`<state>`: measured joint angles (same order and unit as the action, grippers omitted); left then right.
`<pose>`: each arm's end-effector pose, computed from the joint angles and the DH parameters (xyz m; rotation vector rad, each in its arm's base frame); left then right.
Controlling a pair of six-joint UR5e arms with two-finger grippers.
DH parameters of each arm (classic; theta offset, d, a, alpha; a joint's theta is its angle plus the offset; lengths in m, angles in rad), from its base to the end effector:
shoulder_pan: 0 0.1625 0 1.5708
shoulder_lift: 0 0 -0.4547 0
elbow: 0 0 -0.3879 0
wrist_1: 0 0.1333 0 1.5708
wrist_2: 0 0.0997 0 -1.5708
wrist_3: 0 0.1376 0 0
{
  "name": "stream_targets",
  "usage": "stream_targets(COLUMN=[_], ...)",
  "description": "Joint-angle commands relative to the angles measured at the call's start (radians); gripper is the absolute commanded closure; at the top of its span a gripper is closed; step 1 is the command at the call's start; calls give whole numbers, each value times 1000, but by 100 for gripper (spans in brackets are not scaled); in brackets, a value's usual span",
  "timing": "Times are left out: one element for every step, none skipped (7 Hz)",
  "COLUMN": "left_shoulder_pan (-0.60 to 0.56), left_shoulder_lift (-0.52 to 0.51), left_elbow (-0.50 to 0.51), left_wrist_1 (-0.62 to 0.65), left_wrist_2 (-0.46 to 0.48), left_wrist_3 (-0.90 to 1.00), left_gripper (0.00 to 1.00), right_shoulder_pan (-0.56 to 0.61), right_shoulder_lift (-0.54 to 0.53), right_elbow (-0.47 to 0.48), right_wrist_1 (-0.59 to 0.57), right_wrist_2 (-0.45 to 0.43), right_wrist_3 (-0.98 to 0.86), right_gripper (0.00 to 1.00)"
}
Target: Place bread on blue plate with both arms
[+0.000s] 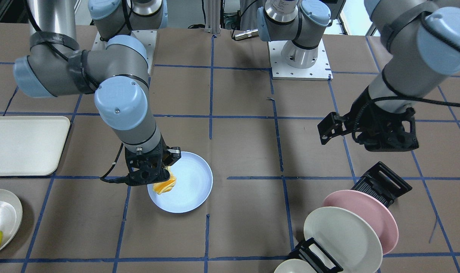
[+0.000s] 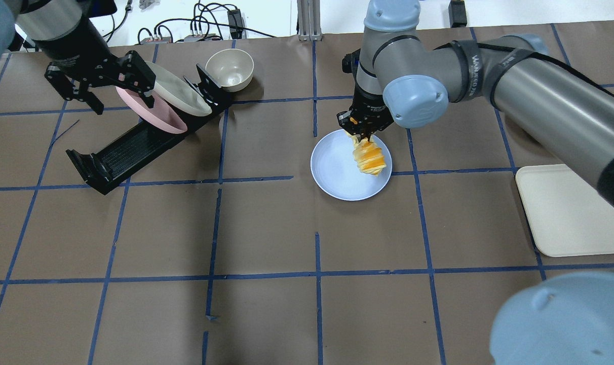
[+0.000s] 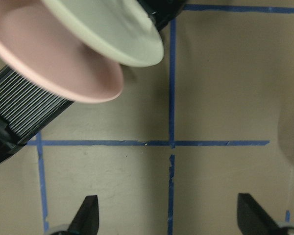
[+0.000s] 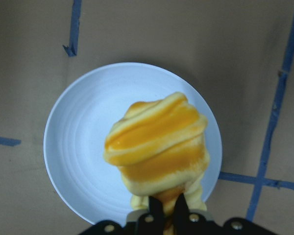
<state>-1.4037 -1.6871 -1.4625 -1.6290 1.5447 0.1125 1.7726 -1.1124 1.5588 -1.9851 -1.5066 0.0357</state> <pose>-0.0467 -0.5464 0.4672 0.0861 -3.1039 -0.0962 0.2688 -0.6047 0.2623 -0.2540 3.0706 0.0608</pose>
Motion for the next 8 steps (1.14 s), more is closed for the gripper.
stream_targets(left_shoulder_pan=[6,-3,-3,-1,-1,-1,-4,-9], left_shoulder_lift=[69,85,101,102,98,95,87,95], left_elbow=[-36,-48,-48,-50,-36,-27,-18,-18], left_wrist_1=[-51,-46,-35,-34,-34,-34,-35,-37], left_wrist_2=[23,12,-9,-59,-57,-64,-66,-80], left_wrist_3=[9,9,12,10,7,-19,-43,-50], left_gripper=[0,0,0,0,0,0,0,0], right_shoulder_pan=[40,41,39,39,30,15,13,14], right_shoulder_lift=[72,78,77,80,82,78,77,80], right_elbow=[-19,-10,-8,-17,-17,-20,-22,-26], right_wrist_1=[-50,-50,-47,-38,-29,21,35,35], right_wrist_2=[9,8,8,8,8,32,35,26], right_wrist_3=[39,29,24,24,23,-11,-11,-13], right_gripper=[100,100,100,99,35,0,0,0])
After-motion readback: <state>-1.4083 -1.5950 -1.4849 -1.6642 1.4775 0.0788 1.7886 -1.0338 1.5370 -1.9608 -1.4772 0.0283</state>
